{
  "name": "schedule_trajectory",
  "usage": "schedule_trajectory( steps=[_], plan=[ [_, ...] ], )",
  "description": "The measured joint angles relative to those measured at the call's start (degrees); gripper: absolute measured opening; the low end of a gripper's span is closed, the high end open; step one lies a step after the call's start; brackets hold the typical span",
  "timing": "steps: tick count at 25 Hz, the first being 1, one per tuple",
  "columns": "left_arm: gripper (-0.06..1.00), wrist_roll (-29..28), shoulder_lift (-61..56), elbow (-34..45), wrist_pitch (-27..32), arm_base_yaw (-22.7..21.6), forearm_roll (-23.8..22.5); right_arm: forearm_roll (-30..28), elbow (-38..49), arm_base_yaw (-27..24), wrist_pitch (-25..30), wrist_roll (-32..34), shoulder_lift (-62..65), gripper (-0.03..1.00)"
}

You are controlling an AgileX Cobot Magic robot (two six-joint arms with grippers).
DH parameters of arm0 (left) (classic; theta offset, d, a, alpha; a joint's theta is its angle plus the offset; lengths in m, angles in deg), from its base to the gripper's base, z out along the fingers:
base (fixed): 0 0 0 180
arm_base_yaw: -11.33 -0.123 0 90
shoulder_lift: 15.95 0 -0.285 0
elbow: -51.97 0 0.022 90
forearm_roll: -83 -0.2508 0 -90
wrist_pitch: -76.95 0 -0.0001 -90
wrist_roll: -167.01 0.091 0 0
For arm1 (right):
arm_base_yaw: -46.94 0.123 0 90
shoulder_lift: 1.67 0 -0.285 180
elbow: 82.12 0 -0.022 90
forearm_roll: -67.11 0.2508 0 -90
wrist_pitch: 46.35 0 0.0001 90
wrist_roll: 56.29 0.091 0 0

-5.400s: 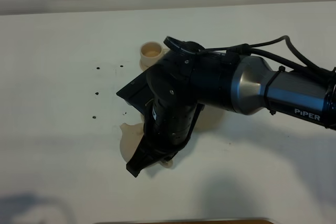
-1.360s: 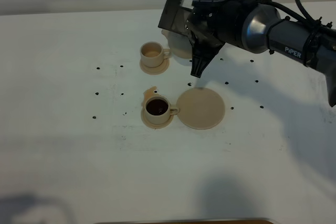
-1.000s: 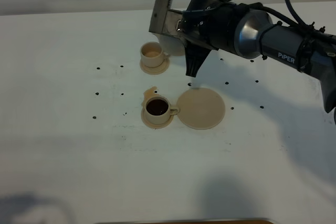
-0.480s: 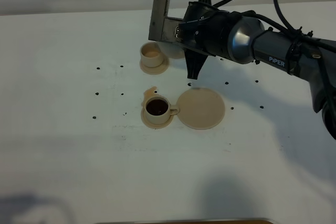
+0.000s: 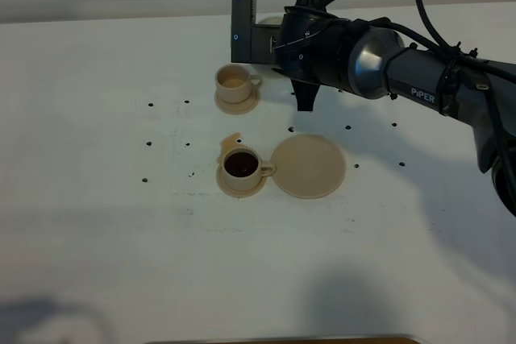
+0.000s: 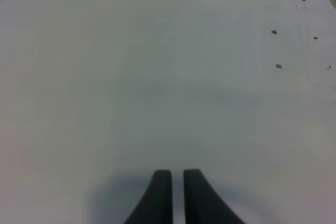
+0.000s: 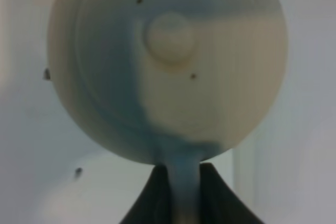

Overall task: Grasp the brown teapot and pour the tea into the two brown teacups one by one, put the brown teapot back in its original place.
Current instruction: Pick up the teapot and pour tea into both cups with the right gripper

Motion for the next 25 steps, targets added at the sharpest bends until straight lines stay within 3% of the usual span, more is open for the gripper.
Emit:
schedule_trajectory(
  steps=[25],
  plan=[
    [0.12,0.0,0.0,0.0,0.0,0.0,0.0,-7.1,0.5,0.7,-0.4,1.1,-2.9,0.08]
  ],
)
